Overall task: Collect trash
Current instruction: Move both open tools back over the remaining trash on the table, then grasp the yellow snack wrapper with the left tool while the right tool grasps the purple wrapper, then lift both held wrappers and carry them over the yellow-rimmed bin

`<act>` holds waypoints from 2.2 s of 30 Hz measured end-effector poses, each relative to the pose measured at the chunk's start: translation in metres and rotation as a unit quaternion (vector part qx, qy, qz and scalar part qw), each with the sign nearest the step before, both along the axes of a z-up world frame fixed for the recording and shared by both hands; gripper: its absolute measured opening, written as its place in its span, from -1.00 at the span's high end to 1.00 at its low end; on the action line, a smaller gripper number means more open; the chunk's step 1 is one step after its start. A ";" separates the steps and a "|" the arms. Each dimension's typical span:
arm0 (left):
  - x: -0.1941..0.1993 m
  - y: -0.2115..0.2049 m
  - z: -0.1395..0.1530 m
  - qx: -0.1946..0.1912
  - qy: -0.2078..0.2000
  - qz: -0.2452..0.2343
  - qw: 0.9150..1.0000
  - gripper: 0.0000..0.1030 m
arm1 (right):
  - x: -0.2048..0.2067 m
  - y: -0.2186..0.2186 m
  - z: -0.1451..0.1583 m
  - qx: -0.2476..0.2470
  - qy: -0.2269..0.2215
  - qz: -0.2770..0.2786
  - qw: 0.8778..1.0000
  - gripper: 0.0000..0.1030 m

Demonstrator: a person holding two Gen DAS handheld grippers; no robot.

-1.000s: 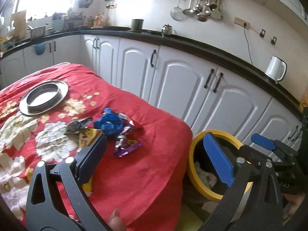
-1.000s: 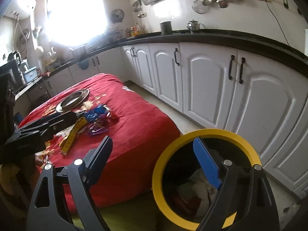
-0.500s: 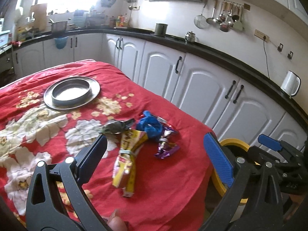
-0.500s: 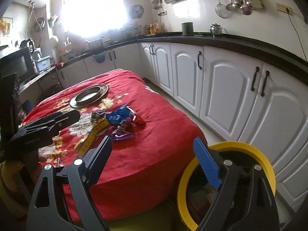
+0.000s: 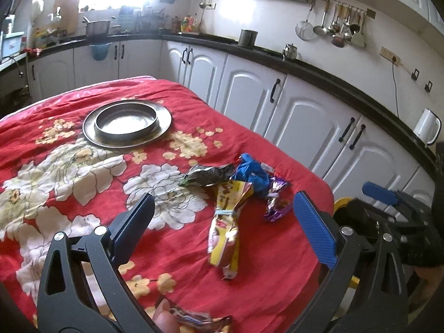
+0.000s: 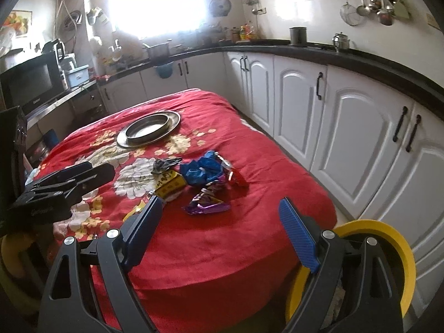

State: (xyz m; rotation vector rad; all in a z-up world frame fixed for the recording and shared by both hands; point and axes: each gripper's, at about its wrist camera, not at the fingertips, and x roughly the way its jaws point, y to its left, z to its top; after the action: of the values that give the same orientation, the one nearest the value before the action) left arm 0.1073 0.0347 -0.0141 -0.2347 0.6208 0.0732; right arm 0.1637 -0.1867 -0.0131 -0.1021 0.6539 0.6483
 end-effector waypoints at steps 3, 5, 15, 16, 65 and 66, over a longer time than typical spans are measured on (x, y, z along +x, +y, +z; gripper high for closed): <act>0.002 0.006 -0.009 -0.007 0.018 -0.007 1.000 -0.53 | 0.009 0.010 -0.005 -0.001 0.010 0.008 1.000 -0.61; 0.005 0.012 -0.016 -0.023 0.032 -0.012 0.999 -0.39 | 0.017 0.017 -0.011 -0.002 0.019 0.012 1.000 -0.61; 0.021 0.012 -0.045 -0.070 0.087 -0.041 0.993 -0.08 | 0.066 0.034 -0.048 0.007 0.098 0.017 0.995 -0.44; 0.022 0.011 -0.047 -0.068 0.089 -0.043 0.993 -0.08 | 0.068 0.035 -0.051 0.006 0.102 0.018 0.995 -0.44; 0.020 -0.005 -0.054 -0.051 0.112 -0.068 0.990 0.51 | 0.044 0.030 -0.053 -0.007 0.117 0.056 0.992 0.35; 0.019 -0.006 -0.051 -0.050 0.109 -0.070 0.990 0.51 | 0.043 0.029 -0.051 -0.006 0.115 0.056 0.992 0.35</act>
State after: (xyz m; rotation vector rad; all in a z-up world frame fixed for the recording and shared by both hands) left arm 0.1259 0.0284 -0.0653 -0.2815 0.8581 -0.0692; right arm 0.2063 -0.1577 -0.0642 -0.0765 0.8788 0.7715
